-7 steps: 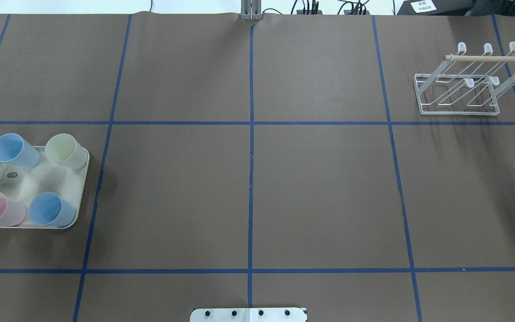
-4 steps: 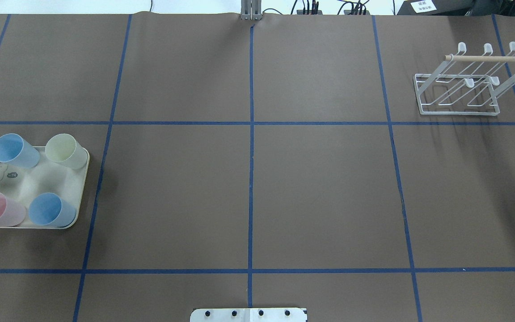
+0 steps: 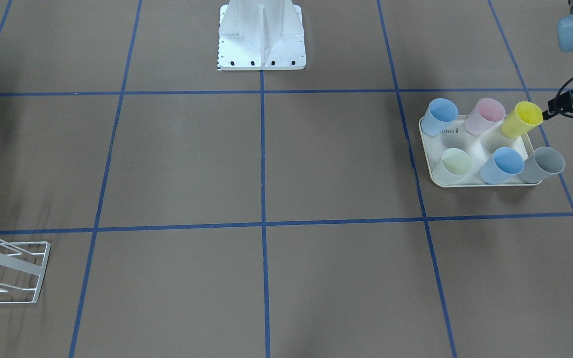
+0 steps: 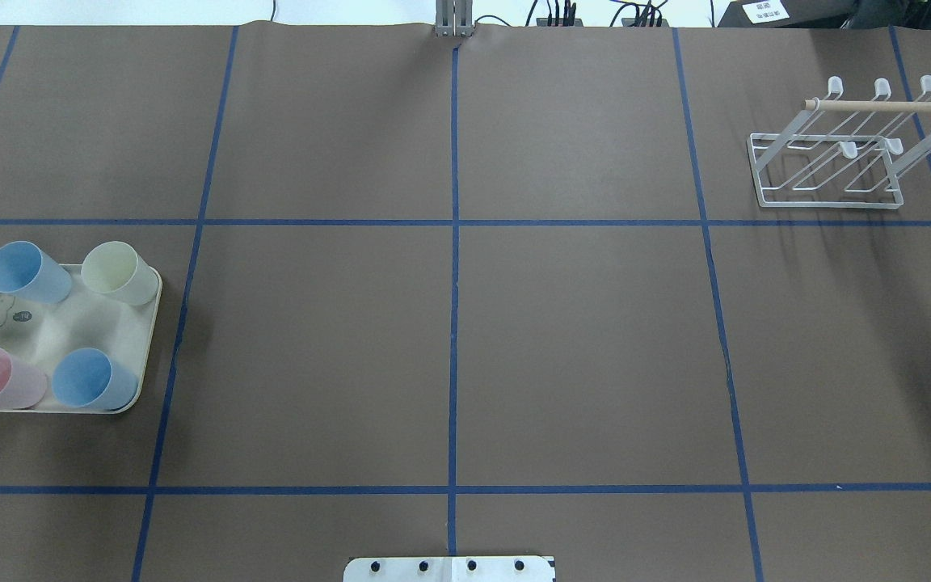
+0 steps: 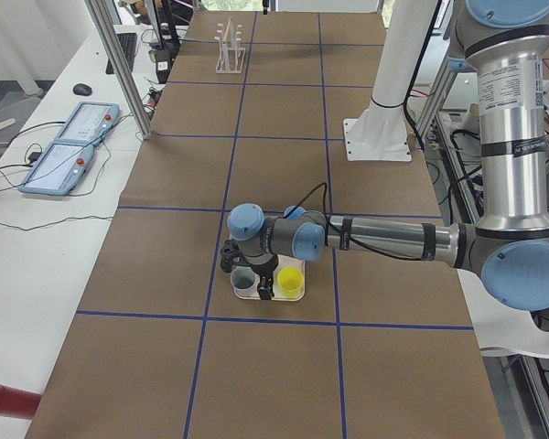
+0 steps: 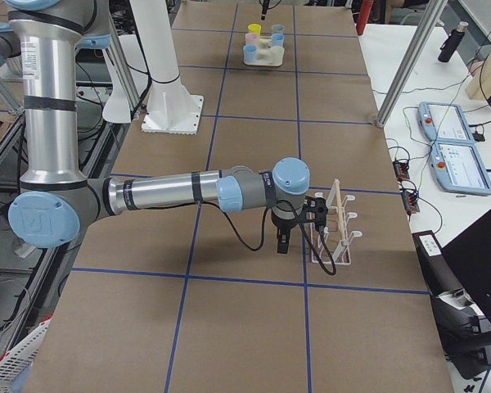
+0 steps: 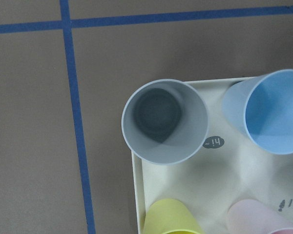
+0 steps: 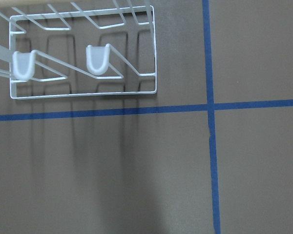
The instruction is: Transfer IKEA cup to right arm and place on rack
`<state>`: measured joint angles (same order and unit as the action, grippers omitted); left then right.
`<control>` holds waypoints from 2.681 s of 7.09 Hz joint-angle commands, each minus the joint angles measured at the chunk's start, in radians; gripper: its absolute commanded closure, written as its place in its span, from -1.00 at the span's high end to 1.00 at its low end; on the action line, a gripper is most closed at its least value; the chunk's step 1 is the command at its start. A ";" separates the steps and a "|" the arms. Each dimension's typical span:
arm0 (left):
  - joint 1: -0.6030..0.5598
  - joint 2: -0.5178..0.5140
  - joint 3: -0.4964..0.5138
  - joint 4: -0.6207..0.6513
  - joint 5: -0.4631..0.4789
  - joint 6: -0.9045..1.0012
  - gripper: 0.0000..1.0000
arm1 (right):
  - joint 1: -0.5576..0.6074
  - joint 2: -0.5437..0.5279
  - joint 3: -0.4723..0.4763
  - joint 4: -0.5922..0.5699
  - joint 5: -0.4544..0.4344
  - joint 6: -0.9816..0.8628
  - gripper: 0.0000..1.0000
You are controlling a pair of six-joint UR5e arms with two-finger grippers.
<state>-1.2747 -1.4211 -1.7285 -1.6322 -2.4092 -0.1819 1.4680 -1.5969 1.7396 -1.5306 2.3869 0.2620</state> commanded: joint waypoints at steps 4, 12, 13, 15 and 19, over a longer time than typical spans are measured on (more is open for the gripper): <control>0.031 0.020 0.037 0.002 -0.010 -0.005 1.00 | 0.000 0.000 0.002 0.001 0.000 -0.001 1.00; 0.080 0.022 0.041 -0.002 -0.010 0.004 0.87 | -0.002 0.000 0.003 0.001 0.002 -0.003 1.00; 0.081 0.022 0.041 -0.002 -0.010 0.004 0.87 | -0.002 0.000 0.003 0.001 0.002 -0.003 1.00; 0.084 0.022 0.041 -0.002 -0.010 0.002 0.87 | -0.002 0.000 0.005 0.001 0.002 -0.003 1.00; 0.086 0.022 0.041 0.000 -0.010 0.001 0.53 | -0.002 0.000 0.005 0.001 0.002 -0.003 1.00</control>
<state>-1.1890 -1.3990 -1.6874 -1.6334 -2.4191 -0.1786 1.4665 -1.5969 1.7441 -1.5294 2.3877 0.2593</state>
